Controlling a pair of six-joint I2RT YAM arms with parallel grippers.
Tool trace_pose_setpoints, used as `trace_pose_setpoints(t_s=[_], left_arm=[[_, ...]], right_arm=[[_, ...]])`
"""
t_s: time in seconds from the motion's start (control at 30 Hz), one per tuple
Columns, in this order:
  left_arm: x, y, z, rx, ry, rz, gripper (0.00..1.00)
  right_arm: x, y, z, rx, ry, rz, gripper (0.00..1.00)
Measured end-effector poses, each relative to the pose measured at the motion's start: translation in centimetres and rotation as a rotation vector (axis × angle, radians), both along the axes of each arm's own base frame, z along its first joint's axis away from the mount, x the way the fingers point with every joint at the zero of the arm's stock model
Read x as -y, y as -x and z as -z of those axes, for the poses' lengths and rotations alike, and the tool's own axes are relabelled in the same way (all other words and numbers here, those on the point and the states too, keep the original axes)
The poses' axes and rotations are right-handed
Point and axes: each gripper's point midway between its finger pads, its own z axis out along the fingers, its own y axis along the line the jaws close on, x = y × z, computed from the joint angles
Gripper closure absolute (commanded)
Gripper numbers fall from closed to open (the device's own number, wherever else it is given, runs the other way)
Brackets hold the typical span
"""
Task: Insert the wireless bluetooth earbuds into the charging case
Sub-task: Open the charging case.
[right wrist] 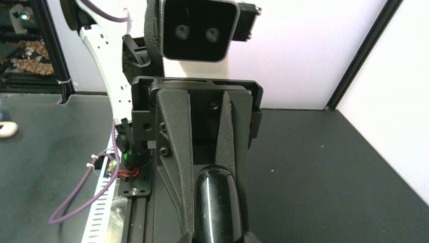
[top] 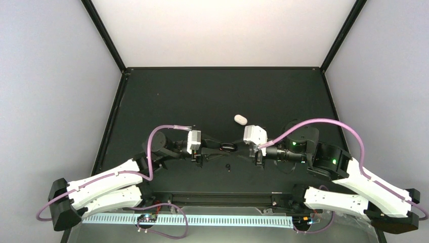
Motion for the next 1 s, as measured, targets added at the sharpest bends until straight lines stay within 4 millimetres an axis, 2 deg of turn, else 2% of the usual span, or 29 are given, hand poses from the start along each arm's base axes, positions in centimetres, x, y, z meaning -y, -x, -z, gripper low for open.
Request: trace_pose_setpoints(t_s=[0.03, 0.1, 0.23, 0.6, 0.87, 0.93, 1.0], left_arm=[[0.0, 0.0, 0.0, 0.004, 0.000, -0.002, 0.98], [-0.1, 0.0, -0.1, 0.013, 0.003, -0.005, 0.98], [-0.4, 0.2, -0.4, 0.042, 0.013, -0.012, 0.98], [-0.7, 0.5, -0.2, 0.104, 0.011, -0.020, 0.98], [-0.8, 0.5, -0.1, 0.122, 0.004, -0.027, 0.98], [-0.9, 0.6, -0.1, 0.125, 0.005, -0.026, 0.98], [-0.9, 0.7, -0.2, 0.127, 0.006, -0.023, 0.99]], right_arm=[[0.0, 0.0, 0.0, -0.004, -0.001, 0.001, 0.53], [-0.1, -0.1, 0.0, -0.013, -0.003, 0.004, 0.45], [-0.1, -0.4, -0.3, -0.030, -0.021, 0.028, 0.39], [0.4, -1.4, -2.3, -0.035, -0.119, 0.104, 0.36], [0.2, -1.8, -2.1, -0.055, -0.118, 0.122, 0.35], [0.1, -1.6, -2.2, -0.057, -0.120, 0.110, 0.37], [0.0, -1.3, -2.1, -0.061, -0.117, 0.092, 0.43]])
